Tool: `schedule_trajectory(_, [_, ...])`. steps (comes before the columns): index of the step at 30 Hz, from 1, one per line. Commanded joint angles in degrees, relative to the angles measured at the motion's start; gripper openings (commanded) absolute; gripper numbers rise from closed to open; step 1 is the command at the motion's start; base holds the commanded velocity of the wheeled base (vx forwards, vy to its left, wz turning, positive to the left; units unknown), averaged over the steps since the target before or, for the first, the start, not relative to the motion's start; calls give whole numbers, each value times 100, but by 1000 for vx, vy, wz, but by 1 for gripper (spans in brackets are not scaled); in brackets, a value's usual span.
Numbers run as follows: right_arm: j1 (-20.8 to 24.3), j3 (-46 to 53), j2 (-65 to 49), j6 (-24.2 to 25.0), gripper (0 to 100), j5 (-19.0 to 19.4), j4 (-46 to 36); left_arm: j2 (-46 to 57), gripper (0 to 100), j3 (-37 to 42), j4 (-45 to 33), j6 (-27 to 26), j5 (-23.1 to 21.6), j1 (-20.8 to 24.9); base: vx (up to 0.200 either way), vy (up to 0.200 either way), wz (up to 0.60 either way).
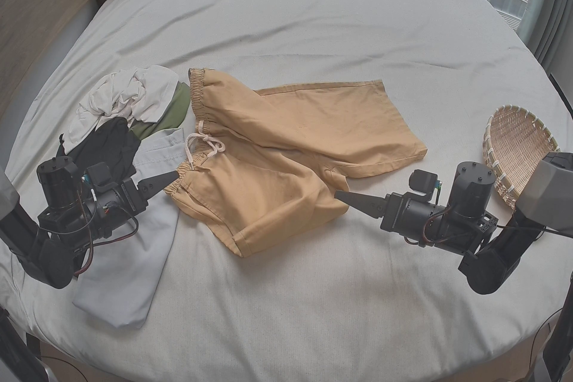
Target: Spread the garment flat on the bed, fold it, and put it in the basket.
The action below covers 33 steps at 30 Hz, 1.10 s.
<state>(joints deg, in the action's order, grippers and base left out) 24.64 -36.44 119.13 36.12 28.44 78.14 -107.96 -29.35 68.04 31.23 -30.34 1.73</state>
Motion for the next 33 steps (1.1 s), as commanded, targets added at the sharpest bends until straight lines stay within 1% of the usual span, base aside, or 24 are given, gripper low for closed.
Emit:
schedule_trajectory(1, [-3,14,137,-9,100,4,-1,3,100,9,8,6,2,11,0,0,0])
schedule_trajectory(9, [76,-4,322,-9,100,-76,-1,-6,100,132,236,14,2,-32,0,0,0])
schedule_trajectory(10, [94,-12,322,-9,0,-84,-1,-23,100,149,280,14,2,-32,0,0,0])
schedule_trajectory(22, [155,14,331,-9,0,-102,-1,-164,100,246,447,23,2,-32,0,0,0])
schedule_trajectory(26, [147,146,-21,-9,0,-119,-9,-225,100,325,606,32,11,-50,0,0,0])
schedule_trajectory(29, [94,155,-74,-17,0,-119,-62,-234,100,343,694,32,11,-59,0,0,0])
schedule_trajectory(31, [41,163,-74,-96,0,-119,-212,-287,100,378,799,32,20,-68,0,0,0])
schedule_trajectory(33, [-3,172,-65,-316,0,-119,-431,-322,100,395,869,32,20,-68,0,0,0])
